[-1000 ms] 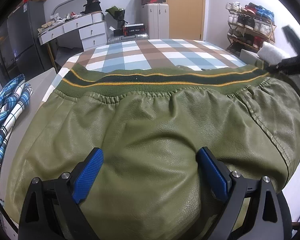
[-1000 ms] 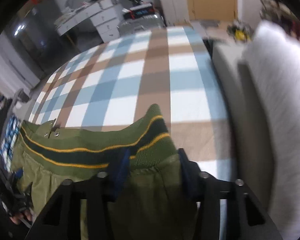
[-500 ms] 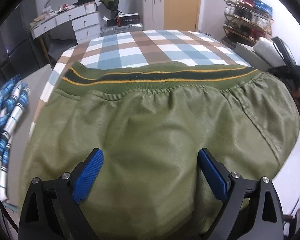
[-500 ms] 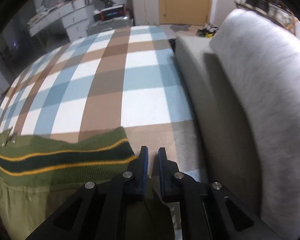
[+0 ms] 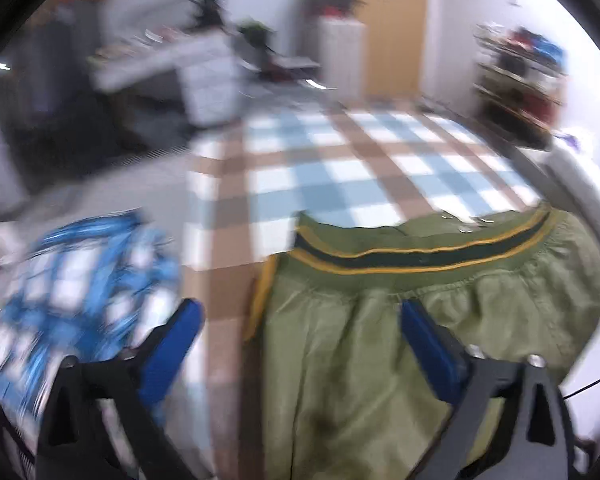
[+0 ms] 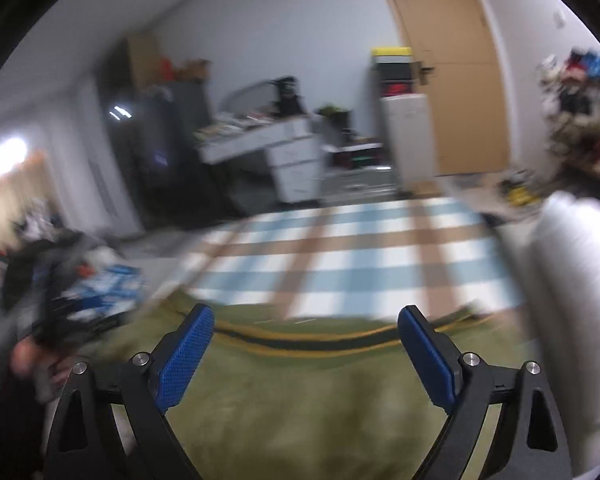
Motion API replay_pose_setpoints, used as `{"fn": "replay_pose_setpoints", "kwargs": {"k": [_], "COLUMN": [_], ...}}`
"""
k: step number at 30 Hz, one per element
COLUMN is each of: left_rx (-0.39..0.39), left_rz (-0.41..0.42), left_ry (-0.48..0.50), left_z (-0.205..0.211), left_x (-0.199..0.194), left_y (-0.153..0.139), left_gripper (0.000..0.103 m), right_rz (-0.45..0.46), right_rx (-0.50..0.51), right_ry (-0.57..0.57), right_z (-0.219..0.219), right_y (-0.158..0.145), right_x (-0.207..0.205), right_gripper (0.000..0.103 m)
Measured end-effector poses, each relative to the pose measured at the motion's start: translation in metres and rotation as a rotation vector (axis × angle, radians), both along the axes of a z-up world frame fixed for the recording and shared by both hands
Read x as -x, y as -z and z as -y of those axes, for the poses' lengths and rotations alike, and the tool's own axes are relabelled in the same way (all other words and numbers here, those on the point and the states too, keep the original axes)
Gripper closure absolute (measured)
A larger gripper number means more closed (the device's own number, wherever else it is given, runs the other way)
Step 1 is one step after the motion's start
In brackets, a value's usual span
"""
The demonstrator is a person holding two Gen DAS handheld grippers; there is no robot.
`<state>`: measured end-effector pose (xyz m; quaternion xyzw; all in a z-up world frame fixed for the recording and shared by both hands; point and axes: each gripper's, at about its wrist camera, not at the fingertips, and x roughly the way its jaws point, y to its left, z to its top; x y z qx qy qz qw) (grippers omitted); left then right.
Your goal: Fold large clothes
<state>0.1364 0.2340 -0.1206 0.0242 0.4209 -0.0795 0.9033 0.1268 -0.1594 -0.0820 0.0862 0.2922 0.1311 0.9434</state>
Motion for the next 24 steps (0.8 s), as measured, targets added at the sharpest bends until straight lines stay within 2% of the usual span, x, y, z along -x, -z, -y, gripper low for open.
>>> {"fn": "replay_pose_setpoints", "kwargs": {"k": [3,4,6,7,9,10,11,12,13,16,17,19,21,24], "left_rx": [-0.015,-0.005,0.095,0.138,0.076,0.058,0.055,0.059,0.034,-0.102,-0.139,-0.147,-0.199,-0.208], "left_rz": [-0.154,-0.209,-0.302,-0.338,-0.287,-0.279,-0.276,-0.282,-0.263,-0.198,-0.184,-0.188,-0.169,-0.158], "left_ry": [0.11,0.108,0.132,0.174,0.21,0.218,0.217,0.221,0.208,0.214,0.188,0.154,0.14,0.119], "left_z": [0.008,0.007,0.007,0.011,0.018,0.023,0.025,0.029,0.033,0.05,0.051,0.05,0.05,0.039], "left_x": [-0.046,-0.057,-0.067,-0.068,-0.064,-0.06,-0.057,-0.053,-0.049,-0.037,-0.039,-0.041,-0.041,-0.045], "left_y": [0.023,0.032,0.044,0.048,0.046,0.045,0.043,0.04,0.035,0.025,0.026,0.025,0.025,0.029], "left_gripper": [0.001,0.002,0.009,0.025,0.034,0.044,0.062,0.075,0.1,0.099,0.099,0.099,0.099,0.099], "right_rz": [0.009,0.006,-0.012,-0.022,-0.046,-0.054,-0.067,-0.078,-0.091,-0.138,-0.141,-0.137,-0.133,-0.126], "right_rx": [-0.084,-0.099,-0.11,-0.103,-0.074,-0.062,-0.046,-0.043,-0.045,-0.046,-0.052,-0.047,-0.052,-0.05], "right_ry": [-0.047,-0.053,-0.063,-0.06,-0.052,-0.048,-0.033,-0.025,-0.022,0.006,0.003,0.008,-0.002,-0.011], "right_z": [-0.02,-0.023,-0.028,-0.027,-0.026,-0.026,-0.025,-0.024,-0.024,-0.021,-0.021,-0.023,-0.024,-0.027], "right_y": [0.022,0.028,0.042,0.045,0.058,0.061,0.065,0.069,0.071,0.082,0.084,0.087,0.087,0.086], "right_x": [0.017,0.021,0.029,0.032,0.035,0.038,0.038,0.037,0.036,0.03,0.03,0.03,0.029,0.028], "right_gripper": [0.009,0.009,0.009,0.009,0.009,0.009,0.009,0.009,0.009,0.009,0.009,0.009,0.009,0.009]}}
